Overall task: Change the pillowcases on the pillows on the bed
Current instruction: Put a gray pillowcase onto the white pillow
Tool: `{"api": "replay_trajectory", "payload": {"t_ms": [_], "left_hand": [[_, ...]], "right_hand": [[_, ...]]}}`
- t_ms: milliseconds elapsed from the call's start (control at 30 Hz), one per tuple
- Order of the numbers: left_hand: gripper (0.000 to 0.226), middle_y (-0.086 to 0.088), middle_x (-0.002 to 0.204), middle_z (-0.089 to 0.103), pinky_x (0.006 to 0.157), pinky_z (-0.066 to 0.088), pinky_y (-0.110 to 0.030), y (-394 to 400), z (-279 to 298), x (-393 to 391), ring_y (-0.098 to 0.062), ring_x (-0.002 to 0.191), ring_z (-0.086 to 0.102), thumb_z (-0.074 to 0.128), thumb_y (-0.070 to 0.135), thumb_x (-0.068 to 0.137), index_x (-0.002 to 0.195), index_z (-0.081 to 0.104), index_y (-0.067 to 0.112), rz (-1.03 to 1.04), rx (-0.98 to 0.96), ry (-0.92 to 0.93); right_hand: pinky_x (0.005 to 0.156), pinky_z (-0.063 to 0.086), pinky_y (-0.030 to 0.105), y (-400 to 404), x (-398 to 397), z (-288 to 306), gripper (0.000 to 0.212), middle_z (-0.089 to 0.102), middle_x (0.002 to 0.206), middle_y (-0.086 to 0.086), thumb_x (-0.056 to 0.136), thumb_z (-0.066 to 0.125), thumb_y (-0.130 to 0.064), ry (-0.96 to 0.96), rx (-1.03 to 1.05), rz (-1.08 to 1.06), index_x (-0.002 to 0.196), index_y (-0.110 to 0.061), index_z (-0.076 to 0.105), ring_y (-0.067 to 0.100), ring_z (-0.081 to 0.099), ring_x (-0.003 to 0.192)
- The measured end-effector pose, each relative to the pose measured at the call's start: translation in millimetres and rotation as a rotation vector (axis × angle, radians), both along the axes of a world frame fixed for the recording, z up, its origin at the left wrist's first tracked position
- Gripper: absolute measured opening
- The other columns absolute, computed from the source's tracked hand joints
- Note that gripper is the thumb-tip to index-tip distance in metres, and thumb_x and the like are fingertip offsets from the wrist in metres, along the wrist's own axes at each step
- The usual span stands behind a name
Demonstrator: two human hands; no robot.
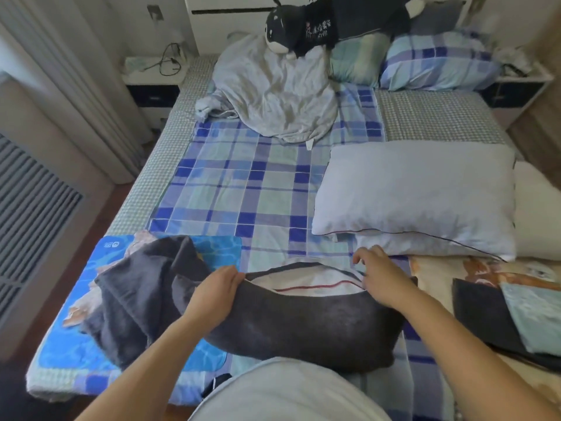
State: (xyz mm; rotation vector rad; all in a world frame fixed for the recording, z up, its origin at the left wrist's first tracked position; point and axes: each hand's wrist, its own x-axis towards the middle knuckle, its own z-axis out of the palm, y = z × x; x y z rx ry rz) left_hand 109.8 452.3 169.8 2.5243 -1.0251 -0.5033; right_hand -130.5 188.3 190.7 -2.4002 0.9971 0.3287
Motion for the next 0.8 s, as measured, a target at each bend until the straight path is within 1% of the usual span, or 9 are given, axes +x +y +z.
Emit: {"api": "replay_trajectory", "payload": {"t_ms": [67, 133, 233, 333, 400, 500, 633, 700, 800], "left_hand": [[0.038, 0.006, 0.072, 0.050, 0.071, 0.037, -0.039, -0.3, -1.4, -5.7, -0.022, 0.072, 0.053, 0.044, 0.035, 0.105, 0.070, 0.042, 0.023, 0.042, -0.064, 0.014], [0.038, 0.008, 0.072, 0.050, 0.069, 0.036, -0.037, -3.3, 3.1, -11.5, -0.017, 0.069, 0.051, 0.045, 0.032, 0.106, 0.069, 0.040, 0.025, -0.021, -0.085, -0.021], [0.034, 0.007, 0.075, 0.052, 0.069, 0.044, -0.040, 6.3, 4.8, -14.2, -0.021, 0.070, 0.056, 0.044, 0.028, 0.105, 0.072, 0.044, 0.027, -0.079, -0.098, -0.083], [0.028, 0.004, 0.074, 0.054, 0.065, 0.047, -0.038, 24.8, -1.5, -11.3, -0.024, 0.068, 0.058, 0.041, 0.028, 0.097, 0.076, 0.058, 0.021, -0.111, -0.132, -0.238], [0.029, 0.003, 0.072, 0.055, 0.062, 0.045, -0.036, 27.2, -5.2, -19.3, -0.025, 0.067, 0.057, 0.043, 0.028, 0.095, 0.076, 0.063, 0.019, -0.186, -0.174, -0.322], [0.031, 0.009, 0.073, 0.054, 0.071, 0.042, -0.034, 18.8, -3.8, -25.1, -0.019, 0.070, 0.051, 0.044, 0.037, 0.099, 0.077, 0.060, 0.024, -0.252, -0.153, -0.335], [0.023, 0.021, 0.077, 0.037, 0.077, 0.040, -0.030, 33.2, -0.7, -24.4, -0.008, 0.071, 0.038, 0.040, 0.043, 0.102, 0.081, 0.034, 0.041, -0.298, -0.176, -0.276], [0.027, 0.022, 0.077, 0.039, 0.077, 0.042, -0.029, 41.2, -2.1, -25.4, -0.006, 0.071, 0.039, 0.035, 0.049, 0.104, 0.079, 0.040, 0.039, -0.291, -0.153, -0.215], [0.047, 0.020, 0.078, 0.043, 0.074, 0.044, -0.028, 47.7, -4.6, -24.1, -0.007, 0.070, 0.044, 0.029, 0.056, 0.104, 0.078, 0.056, 0.027, -0.260, -0.145, -0.152]], "right_hand": [[0.084, 0.045, 0.028, 12.5, -16.6, -9.2, 0.037, 0.036, 0.110, -0.008, 0.088, 0.057, -0.003, 0.002, -0.097, 0.142, 0.107, -0.034, 0.054, 0.014, 0.046, 0.101], [0.082, 0.041, 0.026, 27.1, -18.0, -11.2, 0.036, 0.043, 0.108, -0.008, 0.084, 0.066, -0.004, -0.105, -0.276, 0.259, 0.109, -0.030, 0.062, 0.013, 0.041, 0.100], [0.080, 0.049, 0.030, 51.0, -12.8, -16.1, 0.036, 0.060, 0.110, -0.006, 0.081, 0.068, -0.009, -0.146, -0.328, 0.454, 0.112, -0.027, 0.067, 0.017, 0.055, 0.099], [0.096, 0.049, 0.036, 48.8, -26.8, -33.1, 0.034, 0.061, 0.130, -0.001, 0.096, 0.050, -0.018, 0.165, -0.220, 0.300, 0.127, -0.024, 0.061, 0.022, 0.058, 0.118], [0.100, 0.048, 0.038, 42.8, -33.5, -31.5, 0.037, 0.061, 0.134, 0.002, 0.101, 0.043, -0.023, 0.334, -0.139, 0.242, 0.135, -0.025, 0.056, 0.023, 0.060, 0.119], [0.101, 0.044, 0.038, 53.3, -14.2, -19.3, 0.035, 0.058, 0.134, 0.000, 0.104, 0.037, -0.037, 0.192, 0.015, 0.375, 0.136, -0.030, 0.051, 0.023, 0.055, 0.122], [0.120, 0.020, 0.029, 82.3, 14.4, -2.1, 0.060, 0.030, 0.160, -0.011, 0.100, 0.039, -0.059, 0.021, 0.377, 0.390, 0.154, -0.034, 0.032, 0.007, 0.023, 0.147], [0.122, 0.012, 0.026, 84.5, 10.4, -1.6, 0.078, 0.015, 0.165, -0.012, 0.092, 0.053, -0.062, 0.087, 0.355, 0.470, 0.158, -0.033, 0.022, 0.005, 0.010, 0.151], [0.118, 0.022, 0.027, 76.2, -2.6, -9.6, 0.089, 0.023, 0.163, -0.007, 0.085, 0.068, -0.047, 0.219, 0.224, 0.456, 0.158, -0.033, 0.018, 0.013, 0.025, 0.148]]}}
